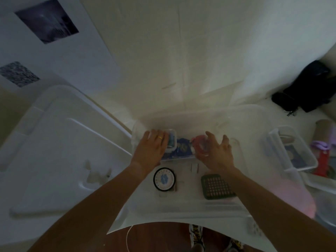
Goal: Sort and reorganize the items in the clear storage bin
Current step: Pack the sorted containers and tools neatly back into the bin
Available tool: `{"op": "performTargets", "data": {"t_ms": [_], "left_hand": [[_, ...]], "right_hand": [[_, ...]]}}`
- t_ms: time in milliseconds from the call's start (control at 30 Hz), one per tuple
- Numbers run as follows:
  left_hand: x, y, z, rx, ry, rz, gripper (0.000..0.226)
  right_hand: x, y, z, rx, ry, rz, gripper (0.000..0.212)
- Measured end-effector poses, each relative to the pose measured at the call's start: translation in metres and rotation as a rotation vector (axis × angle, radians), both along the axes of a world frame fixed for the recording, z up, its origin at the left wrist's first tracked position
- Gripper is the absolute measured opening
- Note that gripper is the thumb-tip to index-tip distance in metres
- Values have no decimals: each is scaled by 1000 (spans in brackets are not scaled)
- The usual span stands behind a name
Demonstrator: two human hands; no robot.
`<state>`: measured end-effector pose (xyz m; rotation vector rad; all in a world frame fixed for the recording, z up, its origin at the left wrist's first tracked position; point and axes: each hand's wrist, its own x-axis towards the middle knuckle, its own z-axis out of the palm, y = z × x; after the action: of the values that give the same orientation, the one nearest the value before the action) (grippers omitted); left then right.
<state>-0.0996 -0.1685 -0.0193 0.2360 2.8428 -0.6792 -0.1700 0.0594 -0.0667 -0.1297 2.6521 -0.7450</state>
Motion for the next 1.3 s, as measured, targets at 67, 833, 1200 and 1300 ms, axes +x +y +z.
{"op": "performTargets", "data": {"t_ms": [67,833,1200,1300], "left_hand": [[0,1,-7,12,-11,54,107],[-74,236,110,591,467,-134,50],[-89,449,49,1371,-79,715,45],[-105,467,10,1339,166,984,55]], "right_hand": [[3,2,-5,-62,-1,46,74],[24,210,120,-351,468,-241,23],[-61,343,16,-233,48,-234,40],[-86,333,-2,-238,25,-58,52]]}}
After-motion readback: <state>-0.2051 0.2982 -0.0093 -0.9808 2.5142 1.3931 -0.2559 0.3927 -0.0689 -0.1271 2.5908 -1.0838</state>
